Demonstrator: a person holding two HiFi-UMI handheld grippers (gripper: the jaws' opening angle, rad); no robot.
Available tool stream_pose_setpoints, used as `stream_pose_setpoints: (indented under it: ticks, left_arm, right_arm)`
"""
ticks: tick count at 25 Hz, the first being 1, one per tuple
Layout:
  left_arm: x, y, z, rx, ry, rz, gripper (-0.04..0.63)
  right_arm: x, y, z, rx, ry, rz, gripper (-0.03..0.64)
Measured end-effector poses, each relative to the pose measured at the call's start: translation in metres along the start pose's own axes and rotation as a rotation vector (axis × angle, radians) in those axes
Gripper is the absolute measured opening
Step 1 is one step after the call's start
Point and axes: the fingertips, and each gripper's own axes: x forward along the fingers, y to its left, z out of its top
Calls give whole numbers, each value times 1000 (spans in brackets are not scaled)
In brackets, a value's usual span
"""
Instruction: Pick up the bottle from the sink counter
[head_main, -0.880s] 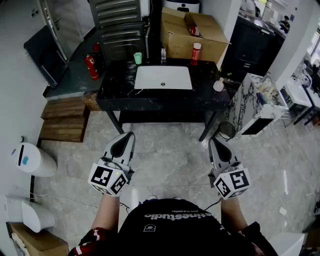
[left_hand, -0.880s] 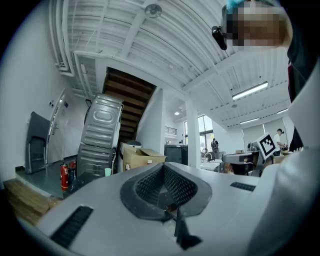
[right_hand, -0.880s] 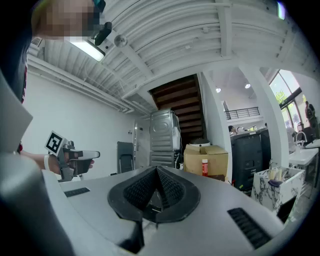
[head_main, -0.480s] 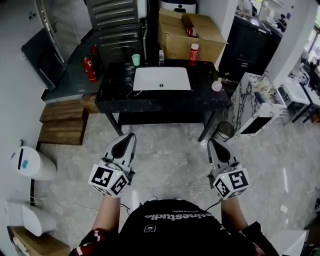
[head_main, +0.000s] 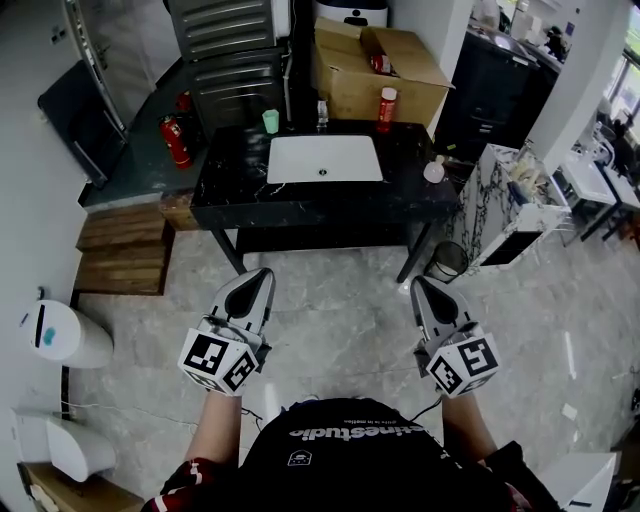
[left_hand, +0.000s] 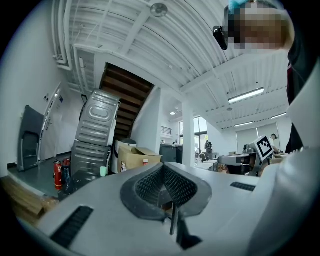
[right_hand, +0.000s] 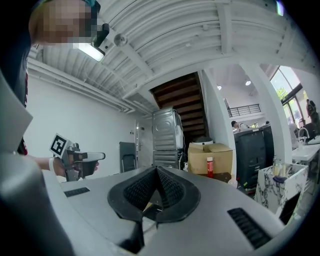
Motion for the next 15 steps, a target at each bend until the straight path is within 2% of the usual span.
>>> stream_pose_setpoints:
  ticks: [9, 15]
  left_arm:
    - [-8, 41, -5, -16, -5, -35, 14]
    - [20, 61, -17, -35, -1, -55, 14]
  right_arm:
    - [30, 25, -4, 10, 1, -33, 37]
    - [47, 8, -18, 19, 34, -61, 37]
